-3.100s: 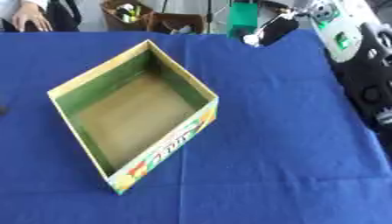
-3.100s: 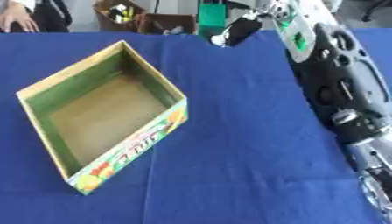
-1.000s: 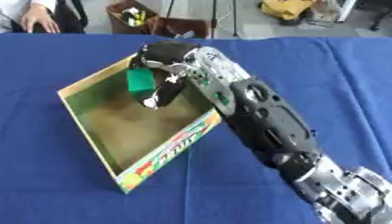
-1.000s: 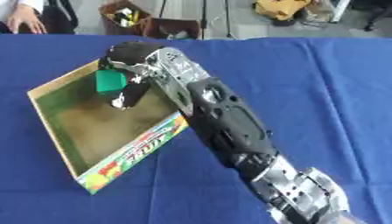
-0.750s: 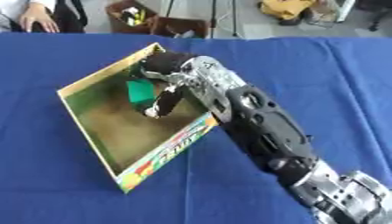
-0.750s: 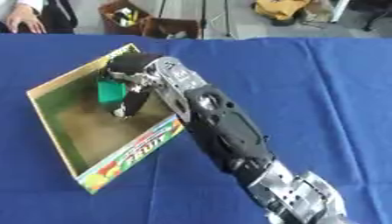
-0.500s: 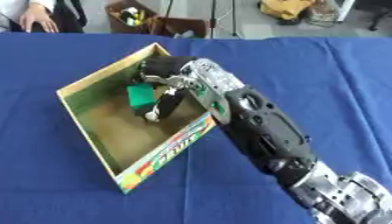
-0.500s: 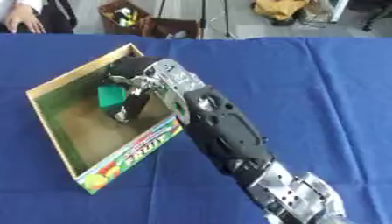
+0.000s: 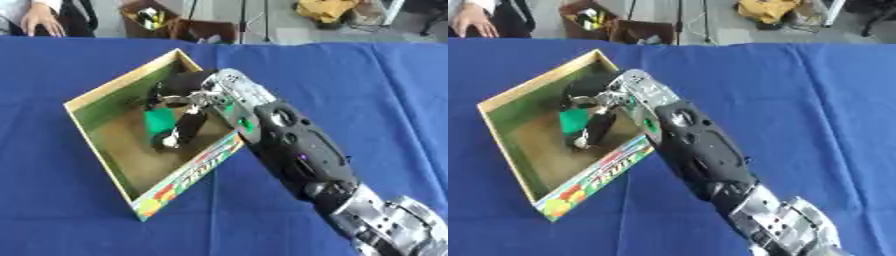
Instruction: Pick up objects on the table and place them in the box.
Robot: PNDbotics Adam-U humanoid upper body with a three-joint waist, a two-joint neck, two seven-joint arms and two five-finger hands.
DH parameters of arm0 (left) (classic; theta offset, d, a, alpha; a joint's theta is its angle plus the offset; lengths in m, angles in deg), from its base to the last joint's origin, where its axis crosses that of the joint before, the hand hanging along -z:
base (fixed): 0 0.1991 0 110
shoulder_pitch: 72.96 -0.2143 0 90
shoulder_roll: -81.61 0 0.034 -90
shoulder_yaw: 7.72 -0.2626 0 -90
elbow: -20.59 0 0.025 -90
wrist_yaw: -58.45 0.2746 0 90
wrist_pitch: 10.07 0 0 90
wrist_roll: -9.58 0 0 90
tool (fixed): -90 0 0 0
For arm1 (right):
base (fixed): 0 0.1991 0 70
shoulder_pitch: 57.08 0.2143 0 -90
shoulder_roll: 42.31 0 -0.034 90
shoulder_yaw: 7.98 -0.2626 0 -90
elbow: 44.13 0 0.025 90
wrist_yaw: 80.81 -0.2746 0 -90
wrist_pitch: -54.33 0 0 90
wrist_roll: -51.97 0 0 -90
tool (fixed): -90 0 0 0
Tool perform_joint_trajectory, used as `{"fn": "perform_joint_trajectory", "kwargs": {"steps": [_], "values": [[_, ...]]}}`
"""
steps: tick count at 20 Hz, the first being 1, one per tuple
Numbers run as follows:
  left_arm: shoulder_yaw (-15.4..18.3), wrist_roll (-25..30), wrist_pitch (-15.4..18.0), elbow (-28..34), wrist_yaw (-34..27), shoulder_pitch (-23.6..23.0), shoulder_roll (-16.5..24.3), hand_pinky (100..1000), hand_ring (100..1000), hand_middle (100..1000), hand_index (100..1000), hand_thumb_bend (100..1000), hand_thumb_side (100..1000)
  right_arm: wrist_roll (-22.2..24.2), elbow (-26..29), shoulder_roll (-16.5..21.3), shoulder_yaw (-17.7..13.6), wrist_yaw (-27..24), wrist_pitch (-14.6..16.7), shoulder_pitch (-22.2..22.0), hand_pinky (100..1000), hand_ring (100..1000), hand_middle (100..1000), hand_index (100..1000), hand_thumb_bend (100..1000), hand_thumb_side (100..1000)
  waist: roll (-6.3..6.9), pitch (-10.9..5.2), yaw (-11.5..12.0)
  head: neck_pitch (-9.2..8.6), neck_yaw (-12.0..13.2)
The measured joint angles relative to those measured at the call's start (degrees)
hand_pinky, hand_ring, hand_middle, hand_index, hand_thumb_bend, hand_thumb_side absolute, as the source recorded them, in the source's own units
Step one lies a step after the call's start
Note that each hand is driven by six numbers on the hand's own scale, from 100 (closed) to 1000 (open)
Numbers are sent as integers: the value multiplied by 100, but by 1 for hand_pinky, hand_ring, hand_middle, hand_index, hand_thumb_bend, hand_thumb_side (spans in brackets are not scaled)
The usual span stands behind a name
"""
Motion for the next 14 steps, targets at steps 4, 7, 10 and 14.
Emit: {"fn": "perform_joint_trajectory", "kwargs": {"steps": [4, 7, 10, 14], "values": [[0, -4, -9, 0, 0, 0, 0, 688, 676, 719, 837, 100, 1000, 27, 86, 62, -73, 96, -33, 20, 864, 923, 895, 927, 802, 595, 0, 0, -29, 0, 49], [0, -5, -20, 0, 0, -1, 0, 689, 677, 719, 838, 100, 1000, 4, 209, 153, -134, 83, -66, 30, 869, 921, 897, 943, 880, 669, 2, 0, -51, 6, 71], [0, -6, -25, 0, 0, -2, 0, 689, 676, 719, 838, 100, 1000, -68, 375, 275, -208, -54, -143, 35, 873, 911, 872, 939, 865, 769, 12, 0, -76, 42, 82], [0, 0, -32, 0, 0, -5, 0, 690, 676, 719, 838, 100, 1000, -382, 855, 477, -388, -526, -325, 86, 873, 899, 859, 928, 825, 845, 32, 0, -116, 48, 89]]}}
